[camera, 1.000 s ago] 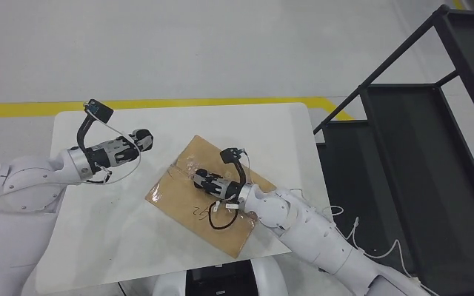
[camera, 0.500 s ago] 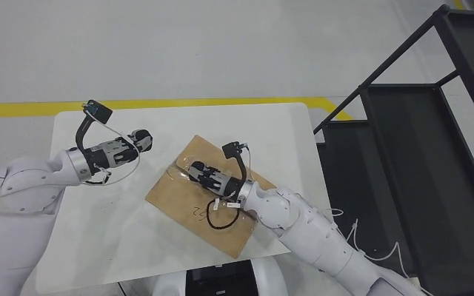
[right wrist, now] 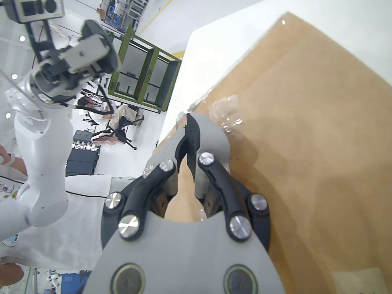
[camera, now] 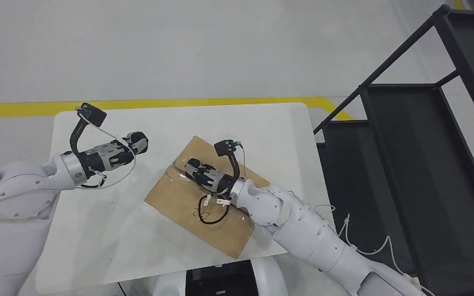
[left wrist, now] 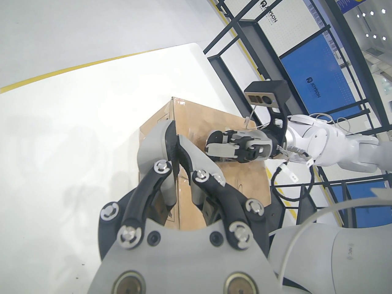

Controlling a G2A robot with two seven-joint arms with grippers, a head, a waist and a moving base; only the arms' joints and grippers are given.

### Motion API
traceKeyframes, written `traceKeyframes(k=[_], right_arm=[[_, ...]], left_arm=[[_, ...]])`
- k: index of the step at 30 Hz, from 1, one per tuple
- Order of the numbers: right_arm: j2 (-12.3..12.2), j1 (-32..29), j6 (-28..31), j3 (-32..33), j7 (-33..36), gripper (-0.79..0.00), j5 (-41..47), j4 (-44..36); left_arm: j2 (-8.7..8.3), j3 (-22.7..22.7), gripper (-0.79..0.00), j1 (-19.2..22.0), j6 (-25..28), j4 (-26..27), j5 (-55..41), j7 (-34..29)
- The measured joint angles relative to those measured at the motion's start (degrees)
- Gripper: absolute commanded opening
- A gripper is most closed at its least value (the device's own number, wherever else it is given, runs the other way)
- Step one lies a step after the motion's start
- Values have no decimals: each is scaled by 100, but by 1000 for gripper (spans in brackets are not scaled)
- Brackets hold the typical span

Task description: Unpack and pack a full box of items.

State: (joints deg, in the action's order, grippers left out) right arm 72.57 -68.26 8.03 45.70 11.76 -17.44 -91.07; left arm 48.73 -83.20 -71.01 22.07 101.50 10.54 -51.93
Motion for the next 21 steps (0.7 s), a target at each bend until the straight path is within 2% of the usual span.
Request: traceKeyframes(k=[4, 10, 14, 17, 21], right_arm=[[-112, -348, 233, 362, 179, -785, 41, -554], [-366, -1098, 872, 1118, 1193, -785, 604, -1368], [-550, -1770, 956, 1853, 1667, -785, 855, -1989], [-640, -2260, 1155, 2440, 1464, -785, 868, -2352], [-668, -2835, 1676, 3076, 548, -785, 949, -2495]], left_arm=[[1, 32, -785, 37, 22, -39, -15, -7], [3, 205, -785, 231, 254, -274, -341, -415], [8, 55, -785, 275, 442, -458, -601, -66], [16, -142, -785, 88, 548, -444, -627, 518], [47, -317, -785, -253, 610, -378, -781, 1288]])
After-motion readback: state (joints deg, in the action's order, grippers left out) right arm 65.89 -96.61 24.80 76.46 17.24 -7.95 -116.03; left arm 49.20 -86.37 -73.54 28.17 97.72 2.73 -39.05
